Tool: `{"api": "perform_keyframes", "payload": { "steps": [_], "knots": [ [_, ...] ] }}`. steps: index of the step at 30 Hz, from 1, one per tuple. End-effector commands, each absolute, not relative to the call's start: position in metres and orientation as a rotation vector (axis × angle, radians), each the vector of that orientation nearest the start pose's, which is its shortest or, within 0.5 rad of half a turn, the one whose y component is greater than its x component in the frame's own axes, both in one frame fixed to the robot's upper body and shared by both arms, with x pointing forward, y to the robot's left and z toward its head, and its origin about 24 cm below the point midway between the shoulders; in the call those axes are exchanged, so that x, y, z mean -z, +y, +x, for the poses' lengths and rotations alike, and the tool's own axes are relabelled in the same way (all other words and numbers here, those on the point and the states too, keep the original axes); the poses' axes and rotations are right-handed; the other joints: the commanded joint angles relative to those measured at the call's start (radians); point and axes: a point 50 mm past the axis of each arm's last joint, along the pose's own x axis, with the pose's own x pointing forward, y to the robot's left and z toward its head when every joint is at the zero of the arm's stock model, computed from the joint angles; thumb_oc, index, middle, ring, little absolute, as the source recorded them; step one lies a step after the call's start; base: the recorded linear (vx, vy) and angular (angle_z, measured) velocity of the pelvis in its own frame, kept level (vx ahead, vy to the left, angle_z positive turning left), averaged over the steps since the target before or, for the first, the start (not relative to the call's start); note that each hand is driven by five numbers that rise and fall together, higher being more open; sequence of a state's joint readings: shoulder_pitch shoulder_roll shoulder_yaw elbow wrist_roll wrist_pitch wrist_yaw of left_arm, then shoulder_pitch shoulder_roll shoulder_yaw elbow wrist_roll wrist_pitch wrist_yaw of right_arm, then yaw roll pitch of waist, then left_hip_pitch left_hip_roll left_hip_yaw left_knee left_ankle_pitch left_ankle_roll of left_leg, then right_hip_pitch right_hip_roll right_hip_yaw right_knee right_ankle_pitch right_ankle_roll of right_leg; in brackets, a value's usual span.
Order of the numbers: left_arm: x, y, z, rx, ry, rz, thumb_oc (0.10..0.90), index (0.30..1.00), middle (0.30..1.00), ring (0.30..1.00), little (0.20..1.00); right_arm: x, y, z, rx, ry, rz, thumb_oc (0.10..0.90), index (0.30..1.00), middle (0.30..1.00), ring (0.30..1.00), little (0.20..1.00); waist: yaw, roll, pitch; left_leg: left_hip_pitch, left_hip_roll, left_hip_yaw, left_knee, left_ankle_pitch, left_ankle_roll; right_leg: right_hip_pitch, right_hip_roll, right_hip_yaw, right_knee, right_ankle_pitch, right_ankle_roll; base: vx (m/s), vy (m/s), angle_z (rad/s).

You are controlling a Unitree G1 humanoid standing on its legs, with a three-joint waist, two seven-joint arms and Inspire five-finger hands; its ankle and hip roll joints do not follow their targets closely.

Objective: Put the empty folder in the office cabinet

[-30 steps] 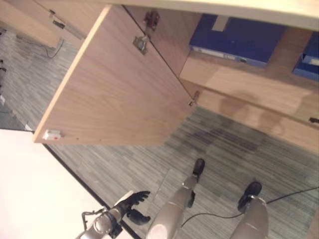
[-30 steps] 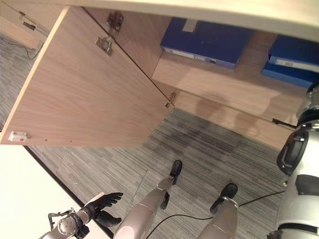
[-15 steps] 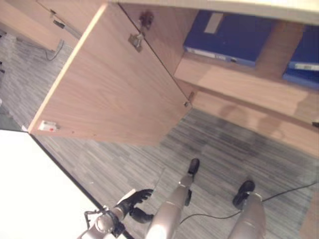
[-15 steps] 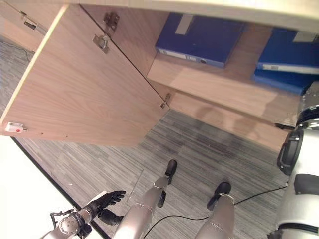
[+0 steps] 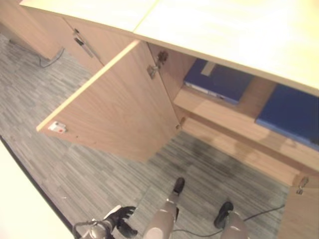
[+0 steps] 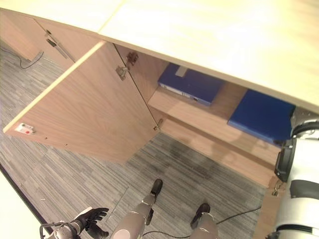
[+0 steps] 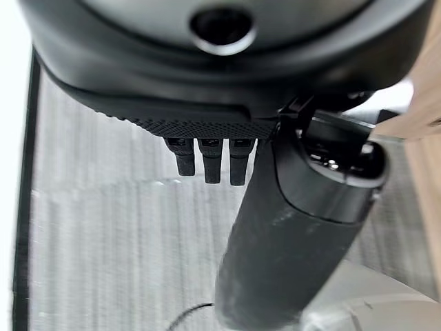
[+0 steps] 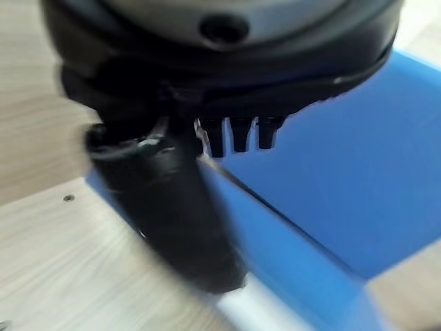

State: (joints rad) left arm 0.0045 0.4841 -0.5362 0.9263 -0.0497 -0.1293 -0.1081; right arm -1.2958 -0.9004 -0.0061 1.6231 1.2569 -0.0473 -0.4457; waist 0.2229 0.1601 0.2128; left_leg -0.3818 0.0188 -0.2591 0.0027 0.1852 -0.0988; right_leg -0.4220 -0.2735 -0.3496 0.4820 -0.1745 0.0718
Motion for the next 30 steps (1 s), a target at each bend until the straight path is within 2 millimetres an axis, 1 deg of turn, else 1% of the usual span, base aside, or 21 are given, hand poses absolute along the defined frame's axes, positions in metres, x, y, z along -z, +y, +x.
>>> {"api": "perform_keyframes", "payload": {
  "steps": [1, 3, 4, 6, 7, 8, 9, 11, 13, 14, 15, 16, 18, 19, 20, 22, 23, 24, 27, 29, 30],
  "knots": [
    [0.125, 0.274, 0.130, 0.290, 0.993, 0.652, 0.800, 0.900, 0.900, 0.900, 0.900, -0.260, -0.438, 0.301, 1.134, -0.278, 0.846, 0.800, 0.900, 0.900, 0.900, 0.900, 0.027, -0.027, -0.049, 0.140, 0.034, 0.031, -0.069, -0.156, -0.017, 0.152, 0.035, 0.028, -0.177, 0.025, 0.079, 0.03, -0.003, -0.03],
    [0.127, 0.273, 0.129, 0.277, 0.999, 0.642, 0.800, 0.900, 0.900, 0.900, 0.900, -0.254, -0.437, 0.303, 1.140, -0.261, 0.849, 0.800, 0.900, 0.900, 0.900, 0.900, 0.026, -0.029, -0.052, 0.148, 0.036, 0.034, -0.074, -0.154, -0.018, 0.162, 0.038, 0.026, -0.189, 0.031, 0.079, 0.02, 0.007, -0.04],
    [0.129, 0.270, 0.125, 0.267, 1.007, 0.631, 0.800, 0.900, 0.900, 0.900, 0.900, -0.241, -0.433, 0.306, 1.151, -0.221, 0.857, 0.800, 0.900, 0.900, 0.900, 0.900, 0.027, -0.032, -0.057, 0.157, 0.040, 0.035, -0.078, -0.156, -0.017, 0.179, 0.046, 0.023, -0.217, 0.037, 0.078, 0.01, 0.017, -0.08],
    [0.132, 0.267, 0.122, 0.257, 1.017, 0.619, 0.800, 0.900, 0.900, 0.900, 0.900, -0.229, -0.429, 0.310, 1.156, -0.184, 0.870, 0.800, 0.900, 0.900, 0.900, 0.900, 0.027, -0.032, -0.060, 0.163, 0.041, 0.038, -0.080, -0.157, -0.016, 0.185, 0.050, 0.024, -0.228, 0.042, 0.078, 0.00, 0.018, -0.08],
    [0.132, 0.268, 0.122, 0.257, 1.018, 0.620, 0.800, 0.900, 0.900, 0.900, 0.900, -0.229, -0.429, 0.310, 1.157, -0.183, 0.870, 0.800, 0.900, 0.900, 0.900, 0.900, 0.027, -0.033, -0.060, 0.164, 0.041, 0.038, -0.080, -0.157, -0.016, 0.185, 0.050, 0.024, -0.229, 0.043, 0.078, -0.03, 0.044, -0.05],
    [0.134, 0.262, 0.121, 0.260, 1.017, 0.606, 0.800, 0.900, 0.900, 0.900, 0.900, -0.216, -0.423, 0.315, 1.161, -0.148, 0.891, 0.800, 0.900, 0.900, 0.900, 0.900, 0.026, -0.031, -0.059, 0.162, 0.042, 0.041, -0.083, -0.146, -0.014, 0.186, 0.054, 0.028, -0.241, 0.059, 0.078, -0.01, 0.028, -0.04],
    [0.134, 0.262, 0.120, 0.258, 1.020, 0.606, 0.800, 0.900, 0.900, 0.900, 0.900, -0.215, -0.422, 0.315, 1.161, -0.146, 0.891, 0.800, 0.900, 0.900, 0.900, 0.900, 0.026, -0.033, -0.061, 0.165, 0.043, 0.042, -0.082, -0.155, -0.015, 0.189, 0.055, 0.029, -0.241, 0.050, 0.079, -0.01, 0.035, -0.04],
    [0.136, 0.258, 0.120, 0.260, 1.015, 0.591, 0.800, 0.900, 0.900, 0.900, 0.900, -0.203, -0.417, 0.319, 1.159, -0.112, 0.892, 0.800, 0.900, 0.900, 0.900, 0.900, 0.026, -0.031, -0.060, 0.166, 0.044, 0.041, -0.082, -0.148, -0.010, 0.190, 0.056, 0.035, -0.240, 0.058, 0.076, 0.00, 0.023, -0.04],
    [0.136, 0.255, 0.122, 0.254, 1.011, 0.577, 0.800, 0.900, 0.900, 0.900, 0.900, -0.190, -0.409, 0.324, 1.144, -0.073, 0.878, 0.800, 0.900, 0.900, 0.900, 0.900, 0.025, -0.036, -0.059, 0.175, 0.046, 0.044, -0.081, -0.157, -0.009, 0.196, 0.058, 0.037, -0.235, 0.049, 0.076, 0.00, 0.000, 0.00],
    [0.136, 0.253, 0.123, 0.254, 1.005, 0.570, 0.800, 0.900, 0.900, 0.900, 0.900, -0.186, -0.406, 0.326, 1.137, -0.060, 0.870, 0.800, 0.900, 0.900, 0.900, 0.900, 0.026, -0.036, -0.056, 0.172, 0.045, 0.044, -0.081, -0.148, -0.007, 0.194, 0.057, 0.036, -0.237, 0.059, 0.075, 0.00, 0.000, 0.00],
    [0.137, 0.251, 0.123, 0.251, 1.002, 0.560, 0.800, 0.900, 0.900, 0.900, 0.900, -0.179, -0.400, 0.330, 1.123, -0.048, 0.872, 0.800, 0.900, 0.900, 0.900, 0.900, 0.023, -0.040, -0.055, 0.179, 0.046, 0.045, -0.080, -0.158, -0.007, 0.202, 0.059, 0.039, -0.238, 0.049, 0.075, -0.06, 0.032, 0.00],
    [0.137, 0.247, 0.126, 0.252, 0.994, 0.546, 0.800, 0.900, 0.900, 0.900, 0.900, -0.167, -0.393, 0.334, 1.104, -0.028, 0.892, 0.800, 0.900, 0.900, 0.900, 0.900, 0.021, -0.042, -0.050, 0.177, 0.046, 0.045, -0.080, -0.149, -0.005, 0.202, 0.060, 0.038, -0.241, 0.061, 0.074, 0.00, 0.000, 0.00],
    [0.138, 0.244, 0.126, 0.263, 0.993, 0.542, 0.800, 0.900, 0.900, 0.900, 0.900, -0.155, -0.387, 0.336, 1.092, -0.009, 0.915, 0.800, 0.900, 0.900, 0.900, 0.900, 0.020, -0.048, -0.049, 0.179, 0.048, 0.046, -0.080, -0.149, -0.003, 0.207, 0.062, 0.037, -0.247, 0.067, 0.074, -0.02, 0.016, -0.02],
    [0.139, 0.240, 0.126, 0.283, 0.993, 0.537, 0.800, 0.900, 0.900, 0.900, 0.900, -0.140, -0.378, 0.339, 1.076, 0.012, 0.940, 0.800, 0.900, 0.900, 0.900, 0.900, 0.017, -0.055, -0.047, 0.182, 0.050, 0.047, -0.080, -0.152, -0.003, 0.213, 0.064, 0.038, -0.253, 0.067, 0.074, -0.02, 0.021, -0.09],
    [0.140, 0.232, 0.128, 0.303, 0.986, 0.523, 0.800, 0.900, 0.900, 0.900, 0.900, -0.119, -0.365, 0.341, 1.054, 0.034, 0.987, 0.800, 0.900, 0.900, 0.900, 0.900, 0.017, -0.062, -0.044, 0.183, 0.053, 0.049, -0.082, -0.150, -0.003, 0.220, 0.066, 0.036, -0.267, 0.075, 0.075, -0.03, 0.012, -0.10],
    [0.140, 0.229, 0.130, 0.304, 0.976, 0.511, 0.800, 0.900, 0.900, 0.900, 0.900, -0.099, -0.357, 0.339, 1.052, 0.042, 1.023, 0.800, 0.900, 0.900, 0.900, 0.900, 0.013, -0.069, -0.045, 0.182, 0.055, 0.050, -0.083, -0.148, -0.003, 0.223, 0.070, 0.037, -0.281, 0.082, 0.076, -0.02, 0.007, -0.14],
    [0.140, 0.227, 0.131, 0.305, 0.972, 0.497, 0.800, 0.900, 0.900, 0.900, 0.900, -0.079, -0.353, 0.332, 1.066, 0.076, 1.032, 0.800, 0.900, 0.900, 0.900, 0.900, 0.010, -0.072, -0.045, 0.183, 0.055, 0.053, -0.084, -0.149, -0.003, 0.226, 0.071, 0.035, -0.291, 0.086, 0.076, -0.01, 0.004, -0.07],
    [0.140, 0.227, 0.129, 0.306, 0.977, 0.493, 0.800, 0.900, 0.900, 0.900, 0.900, -0.067, -0.352, 0.327, 1.081, 0.098, 1.041, 0.800, 0.900, 0.900, 0.900, 0.900, 0.010, -0.076, -0.048, 0.185, 0.056, 0.054, -0.084, -0.149, -0.003, 0.230, 0.073, 0.034, -0.298, 0.089, 0.076, 0.00, 0.000, 0.00],
    [0.141, 0.228, 0.127, 0.315, 0.986, 0.494, 0.800, 0.900, 0.900, 0.900, 0.900, -0.047, -0.344, 0.320, 1.101, 0.128, 1.082, 0.800, 0.900, 0.900, 0.900, 0.900, 0.008, -0.079, -0.054, 0.190, 0.057, 0.054, -0.085, -0.150, -0.003, 0.238, 0.075, 0.035, -0.310, 0.094, 0.078, 0.01, 0.010, -0.06],
    [0.142, 0.227, 0.126, 0.318, 0.990, 0.493, 0.800, 0.900, 0.900, 0.900, 0.900, -0.041, -0.340, 0.319, 1.098, 0.138, 1.087, 0.800, 0.900, 0.900, 0.900, 0.900, 0.006, -0.081, -0.057, 0.193, 0.058, 0.055, -0.085, -0.151, -0.002, 0.241, 0.076, 0.036, -0.312, 0.096, 0.078, 0.01, 0.004, -0.02],
    [0.143, 0.226, 0.123, 0.324, 0.999, 0.491, 0.800, 0.900, 0.900, 0.900, 0.900, -0.034, -0.335, 0.318, 1.084, 0.143, 1.095, 0.800, 0.900, 0.900, 0.900, 0.900, 0.002, -0.084, -0.058, 0.198, 0.058, 0.058, -0.085, -0.153, 0.000, 0.246, 0.076, 0.037, -0.315, 0.097, 0.078, 0.00, 0.000, 0.00]
  ]
}}
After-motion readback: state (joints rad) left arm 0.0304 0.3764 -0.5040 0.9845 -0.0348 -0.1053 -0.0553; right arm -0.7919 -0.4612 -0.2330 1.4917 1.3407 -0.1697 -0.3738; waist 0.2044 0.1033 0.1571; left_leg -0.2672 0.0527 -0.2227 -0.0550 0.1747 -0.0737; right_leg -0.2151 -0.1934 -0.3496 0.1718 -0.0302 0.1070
